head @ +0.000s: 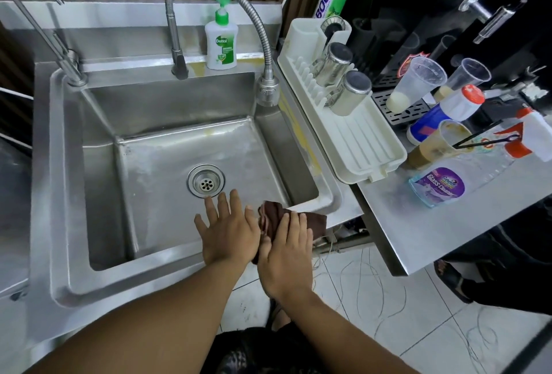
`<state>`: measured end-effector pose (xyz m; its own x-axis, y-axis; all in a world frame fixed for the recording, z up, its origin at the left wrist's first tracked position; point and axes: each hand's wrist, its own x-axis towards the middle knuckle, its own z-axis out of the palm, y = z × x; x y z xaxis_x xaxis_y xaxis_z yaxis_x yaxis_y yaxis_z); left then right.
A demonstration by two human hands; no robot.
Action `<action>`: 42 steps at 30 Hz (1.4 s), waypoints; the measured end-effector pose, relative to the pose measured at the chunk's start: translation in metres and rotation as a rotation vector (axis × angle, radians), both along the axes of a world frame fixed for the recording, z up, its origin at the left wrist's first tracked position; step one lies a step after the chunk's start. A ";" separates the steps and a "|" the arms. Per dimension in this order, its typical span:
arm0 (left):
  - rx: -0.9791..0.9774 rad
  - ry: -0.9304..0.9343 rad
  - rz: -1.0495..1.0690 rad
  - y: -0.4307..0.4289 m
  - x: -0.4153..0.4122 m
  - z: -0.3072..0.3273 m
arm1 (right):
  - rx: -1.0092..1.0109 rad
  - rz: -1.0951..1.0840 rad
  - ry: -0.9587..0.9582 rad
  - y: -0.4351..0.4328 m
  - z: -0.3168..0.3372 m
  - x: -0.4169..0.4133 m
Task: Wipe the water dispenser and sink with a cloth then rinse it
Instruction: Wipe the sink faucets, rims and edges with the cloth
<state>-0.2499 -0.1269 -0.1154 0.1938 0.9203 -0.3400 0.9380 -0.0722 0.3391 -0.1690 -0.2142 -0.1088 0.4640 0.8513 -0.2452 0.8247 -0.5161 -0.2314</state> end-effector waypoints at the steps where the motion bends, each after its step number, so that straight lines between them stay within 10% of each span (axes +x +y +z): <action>1: 0.006 -0.004 0.002 0.000 0.000 0.000 | 0.002 0.025 -0.003 -0.002 0.002 -0.002; 15: 0.053 -0.004 -0.009 -0.002 -0.003 -0.002 | -0.124 -0.338 -0.120 0.039 0.006 0.090; 28: 0.080 -0.033 0.006 -0.002 -0.001 -0.007 | 0.280 -0.297 0.182 0.013 0.007 0.009; 42: 0.075 -0.038 0.009 -0.001 -0.001 -0.005 | -0.020 -0.285 -0.055 0.038 -0.004 0.089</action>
